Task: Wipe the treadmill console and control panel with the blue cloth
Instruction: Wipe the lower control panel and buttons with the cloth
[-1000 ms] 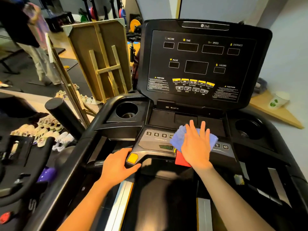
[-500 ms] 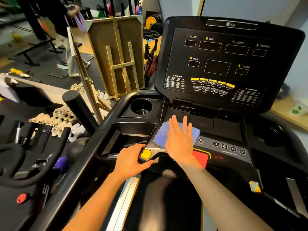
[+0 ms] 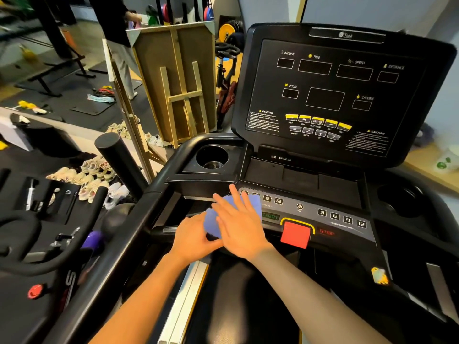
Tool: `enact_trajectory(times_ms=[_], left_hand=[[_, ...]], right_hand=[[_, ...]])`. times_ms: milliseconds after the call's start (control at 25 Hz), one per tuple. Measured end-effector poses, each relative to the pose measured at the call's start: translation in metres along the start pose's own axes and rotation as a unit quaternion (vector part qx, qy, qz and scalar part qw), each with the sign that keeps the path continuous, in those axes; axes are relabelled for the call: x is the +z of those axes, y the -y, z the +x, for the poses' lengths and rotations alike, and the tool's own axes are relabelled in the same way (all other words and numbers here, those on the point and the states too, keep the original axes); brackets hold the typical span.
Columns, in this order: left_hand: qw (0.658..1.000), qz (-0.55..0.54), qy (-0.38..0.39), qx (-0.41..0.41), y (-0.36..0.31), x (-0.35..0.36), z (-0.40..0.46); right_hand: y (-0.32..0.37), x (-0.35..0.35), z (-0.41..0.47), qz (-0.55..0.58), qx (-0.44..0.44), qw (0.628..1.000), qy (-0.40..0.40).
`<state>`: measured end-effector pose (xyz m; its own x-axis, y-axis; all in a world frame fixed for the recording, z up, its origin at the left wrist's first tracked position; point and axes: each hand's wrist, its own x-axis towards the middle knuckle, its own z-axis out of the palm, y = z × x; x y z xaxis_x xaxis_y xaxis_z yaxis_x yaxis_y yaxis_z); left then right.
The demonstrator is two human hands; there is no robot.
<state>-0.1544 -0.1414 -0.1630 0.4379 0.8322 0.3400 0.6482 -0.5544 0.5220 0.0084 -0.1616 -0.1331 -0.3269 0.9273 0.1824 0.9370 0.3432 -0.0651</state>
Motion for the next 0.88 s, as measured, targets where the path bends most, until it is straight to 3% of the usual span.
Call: enact_trajectory(times_ms=[200, 360, 520, 880], left_hand=[[0.998, -0.042, -0.031, 0.044, 0.009, 0.008, -0.003], [0.992, -0.035, -0.058, 0.107, 0.013, 0.012, -0.003], [1.0, 0.003, 0.015, 0.013, 0.008, 0.002, 0.0], [0.996, 0.064, 0.054, -0.011, 0.007, 0.001, 0.0]], right_hand=[[0.006, 0.003, -0.018, 0.034, -0.049, 0.998, -0.031], [-0.002, 0.006, -0.029, 0.101, -0.073, 0.992, -0.007], [-0.018, 0.008, -0.037, 0.107, -0.116, 0.987, 0.008], [-0.057, 0.004, -0.079, 0.077, -0.021, 0.997, -0.008]])
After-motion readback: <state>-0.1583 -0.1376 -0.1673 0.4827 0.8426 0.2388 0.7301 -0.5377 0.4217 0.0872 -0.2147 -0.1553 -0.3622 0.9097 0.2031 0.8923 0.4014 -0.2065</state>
